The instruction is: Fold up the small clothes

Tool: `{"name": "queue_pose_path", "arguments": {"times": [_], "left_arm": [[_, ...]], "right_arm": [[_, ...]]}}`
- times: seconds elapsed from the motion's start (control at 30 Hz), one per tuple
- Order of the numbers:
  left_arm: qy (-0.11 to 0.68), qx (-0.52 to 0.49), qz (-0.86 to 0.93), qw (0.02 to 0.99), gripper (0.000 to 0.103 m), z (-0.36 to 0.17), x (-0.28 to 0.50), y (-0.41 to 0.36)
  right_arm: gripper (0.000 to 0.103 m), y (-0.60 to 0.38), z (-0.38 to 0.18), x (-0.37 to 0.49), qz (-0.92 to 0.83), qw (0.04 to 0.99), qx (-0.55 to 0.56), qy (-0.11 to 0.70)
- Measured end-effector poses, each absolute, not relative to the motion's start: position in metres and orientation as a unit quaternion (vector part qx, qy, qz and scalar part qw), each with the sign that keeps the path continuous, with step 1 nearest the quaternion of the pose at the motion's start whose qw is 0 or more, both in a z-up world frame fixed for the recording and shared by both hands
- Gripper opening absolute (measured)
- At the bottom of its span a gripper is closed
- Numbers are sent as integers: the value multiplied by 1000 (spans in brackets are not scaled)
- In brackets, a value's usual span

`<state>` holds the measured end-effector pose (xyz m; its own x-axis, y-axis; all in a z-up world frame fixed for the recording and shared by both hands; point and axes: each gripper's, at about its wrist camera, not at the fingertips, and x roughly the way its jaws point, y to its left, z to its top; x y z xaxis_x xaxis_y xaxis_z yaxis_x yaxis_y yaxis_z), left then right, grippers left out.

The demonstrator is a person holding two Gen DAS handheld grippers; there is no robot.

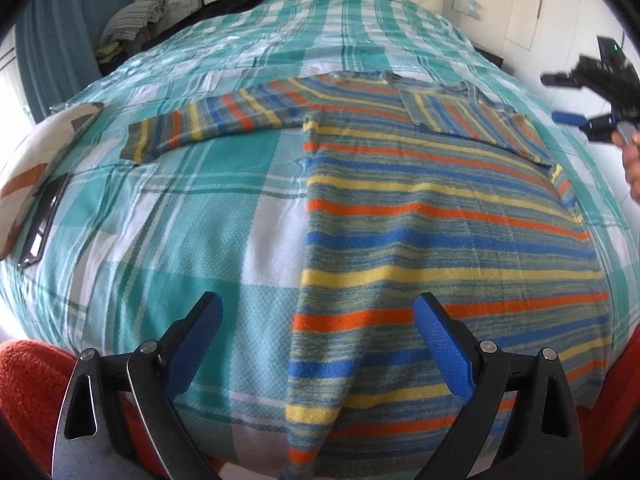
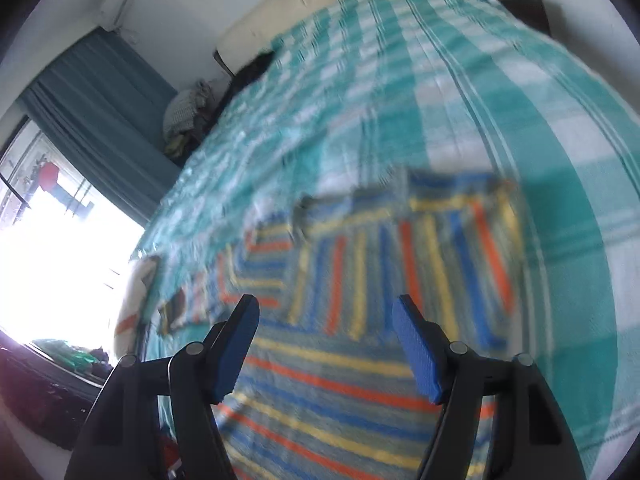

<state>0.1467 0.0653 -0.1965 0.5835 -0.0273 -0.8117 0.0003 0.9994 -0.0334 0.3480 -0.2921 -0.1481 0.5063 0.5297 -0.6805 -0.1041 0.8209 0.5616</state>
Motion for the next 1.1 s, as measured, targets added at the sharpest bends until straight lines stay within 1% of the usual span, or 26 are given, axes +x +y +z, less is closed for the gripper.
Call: {"name": "queue_pose_path", "arguments": {"times": [0.1, 0.17, 0.27, 0.37, 0.5, 0.53, 0.57, 0.6, 0.67, 0.8, 0.97, 1.03, 1.07, 1.1], "left_arm": [[450, 16, -9, 893, 97, -198, 142, 55], [441, 49, -11, 896, 97, -199, 137, 45], [438, 81, -20, 895, 97, -203, 133, 33], [444, 111, -29, 889, 97, -212, 133, 21], [439, 146, -31, 886, 97, -217, 129, 8], [439, 150, -33, 885, 97, -218, 128, 7], [442, 149, -34, 884, 97, -219, 128, 8], [443, 147, -34, 884, 97, -219, 128, 8], [448, 138, -35, 882, 97, -219, 128, 13], [454, 122, -36, 882, 97, -219, 130, 17], [450, 106, -40, 886, 97, -215, 132, 18], [448, 102, -43, 887, 97, -215, 131, 17], [448, 100, -43, 887, 97, -215, 130, 17], [448, 99, -44, 887, 97, -215, 130, 17]], "right_arm": [[70, -312, -172, 323, 156, 842, 223, 466], [70, -315, -184, 302, 110, 870, 144, 459], [70, -310, -208, 278, 83, 879, 34, 469], [69, -310, -226, 272, 65, 879, -15, 471], [69, -317, -226, 277, 33, 893, -59, 445], [69, -318, -230, 280, 23, 892, -75, 446], [69, -322, -241, 284, 5, 881, -89, 464], [70, -328, -246, 285, 3, 876, -76, 477], [73, -343, -245, 279, -1, 882, -30, 470], [72, -348, -227, 258, -7, 888, 7, 461], [75, -344, -193, 191, -14, 911, 48, 409], [77, -341, -192, 165, -27, 918, 73, 390], [79, -342, -195, 153, -37, 918, 88, 384], [80, -341, -199, 144, -44, 916, 100, 387]]}}
